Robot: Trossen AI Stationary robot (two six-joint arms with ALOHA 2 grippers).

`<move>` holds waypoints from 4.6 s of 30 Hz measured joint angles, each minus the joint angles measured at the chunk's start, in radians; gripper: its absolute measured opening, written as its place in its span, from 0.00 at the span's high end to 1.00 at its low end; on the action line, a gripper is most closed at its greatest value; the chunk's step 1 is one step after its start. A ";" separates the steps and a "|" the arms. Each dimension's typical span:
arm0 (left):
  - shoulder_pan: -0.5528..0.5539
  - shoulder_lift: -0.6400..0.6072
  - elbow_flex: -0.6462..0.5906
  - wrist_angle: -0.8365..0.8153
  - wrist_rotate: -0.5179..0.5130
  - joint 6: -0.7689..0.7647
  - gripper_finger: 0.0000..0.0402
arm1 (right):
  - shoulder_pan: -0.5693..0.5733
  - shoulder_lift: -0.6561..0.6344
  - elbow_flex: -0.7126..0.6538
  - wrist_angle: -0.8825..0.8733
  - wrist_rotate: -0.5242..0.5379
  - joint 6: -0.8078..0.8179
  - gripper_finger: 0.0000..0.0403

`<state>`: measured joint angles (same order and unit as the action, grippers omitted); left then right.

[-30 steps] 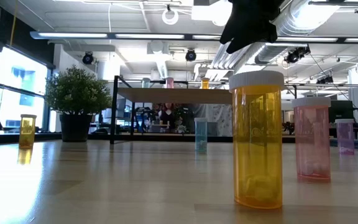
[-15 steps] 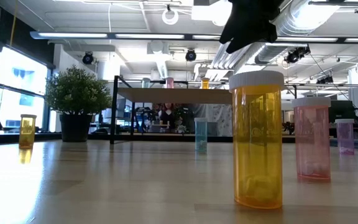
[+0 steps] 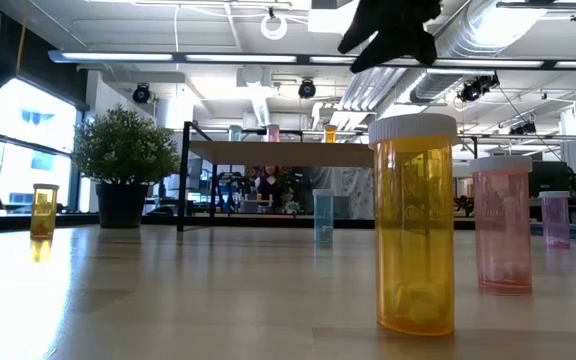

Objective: Pick and place medicine bottles onto shelf by color
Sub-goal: Put the bottom blue pill bottle on the shelf aligned with the other blue pill bottle

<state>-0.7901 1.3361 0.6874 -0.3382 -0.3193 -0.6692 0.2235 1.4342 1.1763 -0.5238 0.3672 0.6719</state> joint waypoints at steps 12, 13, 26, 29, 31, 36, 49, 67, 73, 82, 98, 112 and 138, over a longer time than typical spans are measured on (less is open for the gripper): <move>0.296 -0.156 0.042 -0.004 0.049 0.301 0.71 | 0.000 0.000 0.000 0.030 -0.003 -0.078 0.60; 0.321 -0.171 0.046 -0.004 0.050 0.335 0.71 | 0.000 0.000 0.000 0.029 -0.003 -0.083 0.60; 0.723 -0.277 0.146 -0.010 0.055 0.698 0.71 | -0.057 -0.002 0.000 0.027 -0.003 -0.160 0.60; 0.824 -0.277 0.177 -0.012 0.079 0.755 0.71 | -0.092 -0.013 0.000 0.026 -0.015 -0.182 0.60; 0.891 -0.277 0.201 -0.019 0.121 0.780 0.71 | -0.120 -0.029 0.000 0.022 -0.036 -0.196 0.60; 1.057 -0.277 0.250 -0.040 0.211 0.837 0.71 | -0.185 -0.080 0.000 0.018 -0.061 -0.253 0.60; 1.419 -0.181 0.414 -0.081 0.366 0.916 0.71 | -0.350 -0.133 0.000 -0.113 -0.066 -0.360 0.60; 1.563 0.042 0.532 -0.278 0.420 0.900 0.71 | -0.482 -0.131 0.000 -0.177 -0.091 -0.448 0.60; 1.563 0.079 0.532 -0.280 0.459 0.881 0.71 | -0.488 -0.131 0.000 -0.190 -0.098 -0.449 0.60; 1.563 0.102 0.532 -0.280 0.465 0.846 0.71 | -0.488 -0.131 0.000 -0.192 -0.136 -0.446 0.60; 1.563 0.126 0.532 -0.285 0.462 0.845 0.71 | -0.487 -0.131 0.000 -0.194 -0.136 -0.446 0.60; 1.563 0.126 0.532 -0.280 0.426 0.882 0.71 | -0.487 -0.131 0.000 -0.194 -0.135 -0.447 0.60; 1.563 0.126 0.532 -0.290 0.409 0.882 0.71 | -0.487 -0.131 0.000 -0.195 -0.135 -0.449 0.60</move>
<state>0.7727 1.4624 1.2194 -0.6285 0.0895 0.2127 -0.2638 1.3033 1.1767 -0.7189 0.2317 0.2226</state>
